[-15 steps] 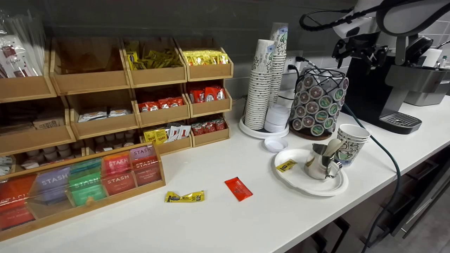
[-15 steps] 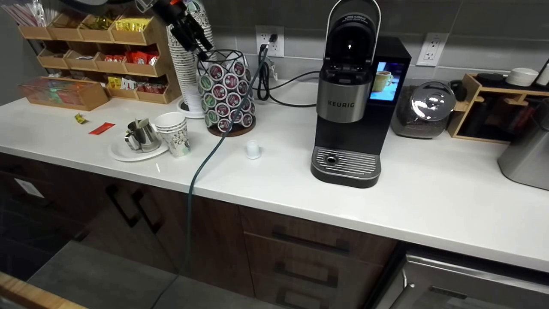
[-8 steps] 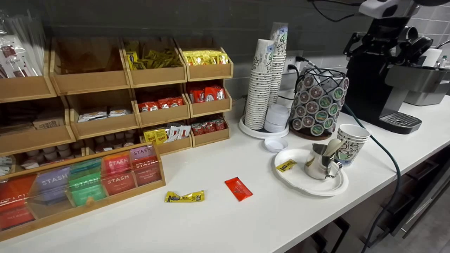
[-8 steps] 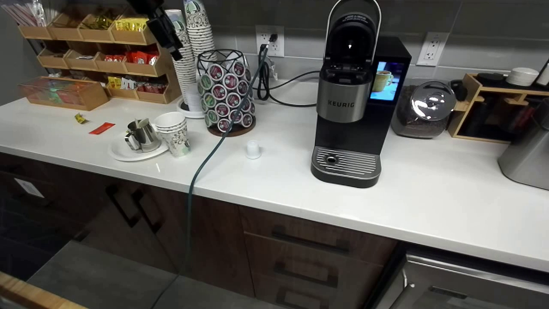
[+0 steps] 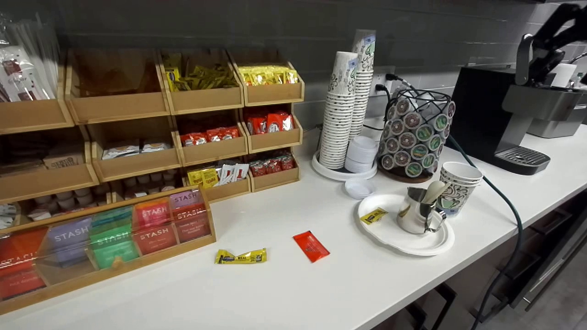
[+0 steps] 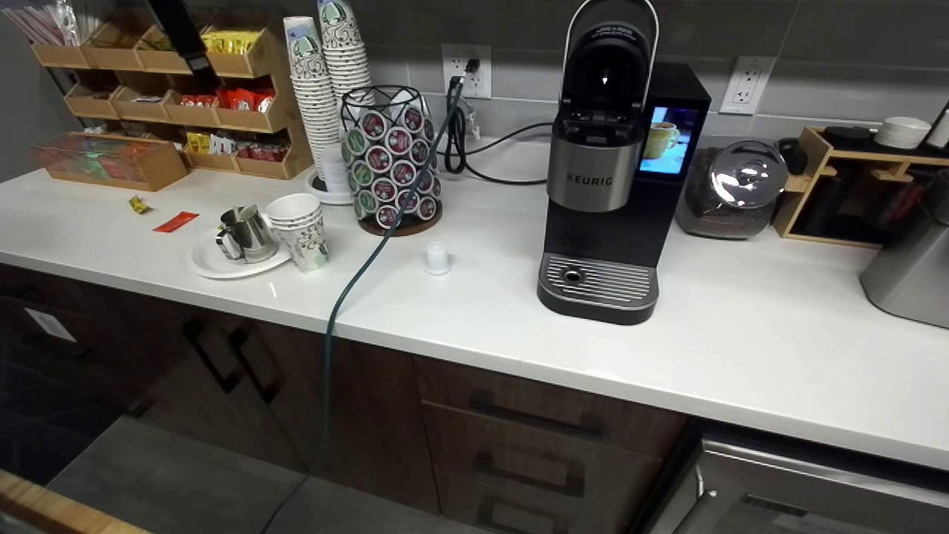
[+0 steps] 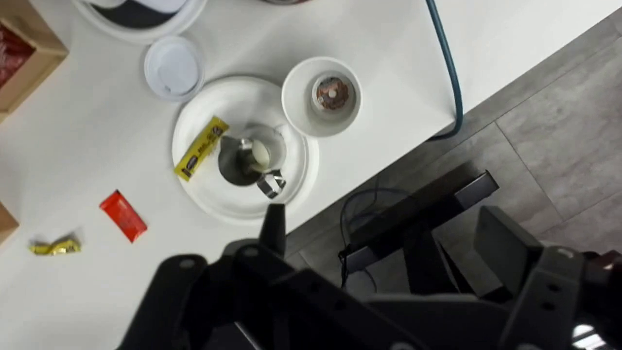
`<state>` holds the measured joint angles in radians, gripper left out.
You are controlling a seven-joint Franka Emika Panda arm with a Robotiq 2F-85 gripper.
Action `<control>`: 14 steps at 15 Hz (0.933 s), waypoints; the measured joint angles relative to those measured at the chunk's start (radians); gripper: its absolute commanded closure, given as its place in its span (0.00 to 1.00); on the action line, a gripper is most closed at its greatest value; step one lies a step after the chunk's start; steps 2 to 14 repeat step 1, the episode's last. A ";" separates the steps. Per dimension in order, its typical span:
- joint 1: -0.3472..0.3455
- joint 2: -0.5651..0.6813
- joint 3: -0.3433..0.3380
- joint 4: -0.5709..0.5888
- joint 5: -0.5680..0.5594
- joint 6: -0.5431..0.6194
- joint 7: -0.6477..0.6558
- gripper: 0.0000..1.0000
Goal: Remove the cup with a purple seal on top from the white plate and move it onto the spinning cups rack
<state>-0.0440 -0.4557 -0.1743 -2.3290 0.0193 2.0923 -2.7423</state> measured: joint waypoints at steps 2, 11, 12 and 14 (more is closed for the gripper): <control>0.036 -0.058 -0.037 -0.024 -0.004 -0.049 0.007 0.00; 0.036 -0.058 -0.037 -0.024 -0.004 -0.049 0.007 0.00; 0.036 -0.058 -0.037 -0.024 -0.004 -0.049 0.007 0.00; 0.036 -0.058 -0.037 -0.024 -0.004 -0.049 0.007 0.00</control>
